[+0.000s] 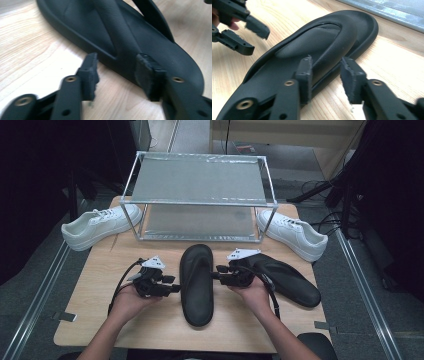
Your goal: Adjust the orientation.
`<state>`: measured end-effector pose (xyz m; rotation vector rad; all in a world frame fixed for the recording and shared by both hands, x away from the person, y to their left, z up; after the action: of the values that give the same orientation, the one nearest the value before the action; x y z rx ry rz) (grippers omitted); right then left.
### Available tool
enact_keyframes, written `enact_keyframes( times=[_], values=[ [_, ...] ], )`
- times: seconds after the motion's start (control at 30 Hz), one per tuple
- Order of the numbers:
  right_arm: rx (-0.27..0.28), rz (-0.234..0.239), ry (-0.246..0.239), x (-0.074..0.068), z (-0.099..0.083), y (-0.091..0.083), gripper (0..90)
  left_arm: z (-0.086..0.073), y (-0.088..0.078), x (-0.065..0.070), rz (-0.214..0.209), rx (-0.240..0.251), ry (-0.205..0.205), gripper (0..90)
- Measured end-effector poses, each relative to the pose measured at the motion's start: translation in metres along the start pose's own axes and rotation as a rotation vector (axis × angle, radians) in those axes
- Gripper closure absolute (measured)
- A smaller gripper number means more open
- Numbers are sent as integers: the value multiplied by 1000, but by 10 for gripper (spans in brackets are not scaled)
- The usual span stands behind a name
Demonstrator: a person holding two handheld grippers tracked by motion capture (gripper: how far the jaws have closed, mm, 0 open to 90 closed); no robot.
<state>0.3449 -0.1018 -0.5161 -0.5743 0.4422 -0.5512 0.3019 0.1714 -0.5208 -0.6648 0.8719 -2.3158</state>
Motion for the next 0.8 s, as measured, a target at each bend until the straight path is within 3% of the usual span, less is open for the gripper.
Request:
enact_keyframes(
  times=[0.43,0.8],
  values=[
    [15,-9,-4,5,-5,-14,520,7,0,-4,1,58,-3,391],
    [14,-22,-10,9,-11,-23,496,15,6,-2,-11,34,21,389]
  ],
)
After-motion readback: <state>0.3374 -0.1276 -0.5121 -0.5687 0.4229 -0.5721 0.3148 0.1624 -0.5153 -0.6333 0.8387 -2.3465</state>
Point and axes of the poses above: each handheld gripper's, and its own axes: y roughly forward along the jaws, z roughly out of its top, x roughly to its right, the point moved 2 cm from there along y, roughly forward along the jaws, and after that the axes turned 1 degree about y, right-handed, at the moved point
